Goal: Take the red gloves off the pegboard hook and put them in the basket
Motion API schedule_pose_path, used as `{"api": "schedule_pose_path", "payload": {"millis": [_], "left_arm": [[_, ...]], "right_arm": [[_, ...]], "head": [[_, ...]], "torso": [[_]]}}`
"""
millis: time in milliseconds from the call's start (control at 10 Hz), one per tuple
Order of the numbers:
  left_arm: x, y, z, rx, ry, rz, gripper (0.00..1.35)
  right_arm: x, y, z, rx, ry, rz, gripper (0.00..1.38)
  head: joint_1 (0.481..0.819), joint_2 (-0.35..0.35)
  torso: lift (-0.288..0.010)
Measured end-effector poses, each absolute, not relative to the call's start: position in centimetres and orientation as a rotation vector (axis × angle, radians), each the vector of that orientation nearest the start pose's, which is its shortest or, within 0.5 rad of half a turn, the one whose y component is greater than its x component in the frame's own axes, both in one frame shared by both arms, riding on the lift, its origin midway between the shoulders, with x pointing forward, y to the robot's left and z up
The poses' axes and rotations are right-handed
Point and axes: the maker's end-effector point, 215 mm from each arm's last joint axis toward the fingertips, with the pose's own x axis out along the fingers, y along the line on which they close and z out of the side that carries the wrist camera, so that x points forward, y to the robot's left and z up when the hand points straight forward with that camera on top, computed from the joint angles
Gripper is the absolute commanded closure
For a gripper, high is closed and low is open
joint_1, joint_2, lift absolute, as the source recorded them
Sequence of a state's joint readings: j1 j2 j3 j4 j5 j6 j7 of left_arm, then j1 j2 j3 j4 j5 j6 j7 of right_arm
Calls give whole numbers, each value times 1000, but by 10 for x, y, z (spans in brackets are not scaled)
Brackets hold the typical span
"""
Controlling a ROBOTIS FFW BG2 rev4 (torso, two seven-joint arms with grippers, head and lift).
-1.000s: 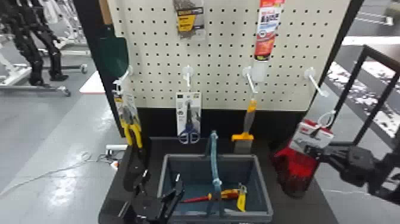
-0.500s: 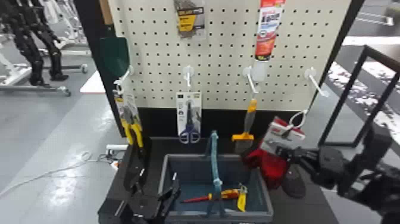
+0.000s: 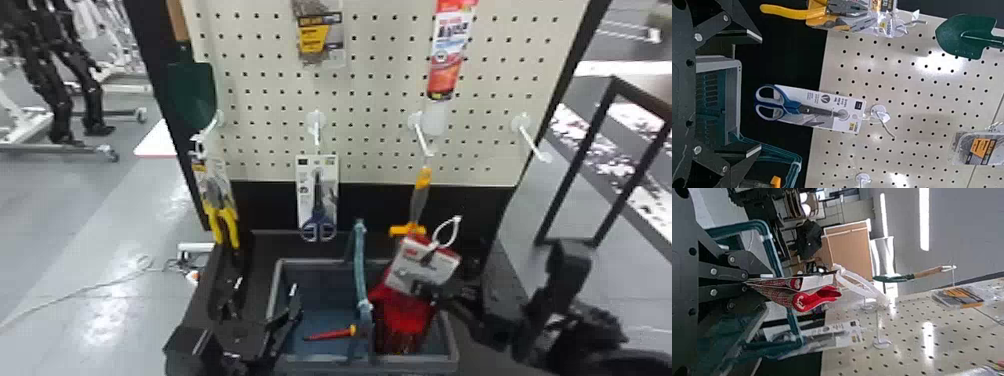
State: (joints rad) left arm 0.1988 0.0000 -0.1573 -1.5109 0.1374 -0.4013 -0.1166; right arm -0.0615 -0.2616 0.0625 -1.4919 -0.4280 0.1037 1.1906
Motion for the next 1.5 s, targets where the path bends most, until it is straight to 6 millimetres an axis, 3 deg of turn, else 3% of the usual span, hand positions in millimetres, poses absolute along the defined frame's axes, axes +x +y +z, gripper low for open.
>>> {"api": "schedule_pose_path", "payload": {"millis": [400, 500, 600, 700, 1000, 1500], "left_arm": [[507, 134, -360, -162, -136, -212, 320], [507, 134, -361, -162, -133, -211, 320], [507, 134, -361, -161, -132, -211, 320], [507, 134, -361, -161, -132, -212, 320], [507, 134, -362, -161, -130, -211, 320], [507, 134, -361, -161, -131, -211, 320]], "right_arm": [[450, -73, -395, 358, 173, 1287, 1273], [453, -71, -405, 368, 198, 1299, 881], [460, -68, -410, 369, 207, 1298, 323], [467, -68, -408, 359, 201, 1297, 24], [473, -69, -402, 350, 177, 1287, 236], [474, -70, -398, 364, 156, 1271, 257]], "head": [[549, 0], [549, 0], [549, 0], [549, 0], [549, 0], [549, 0]], "torso": [[-100], [-100], [-100], [-100], [-100], [-100]]}}
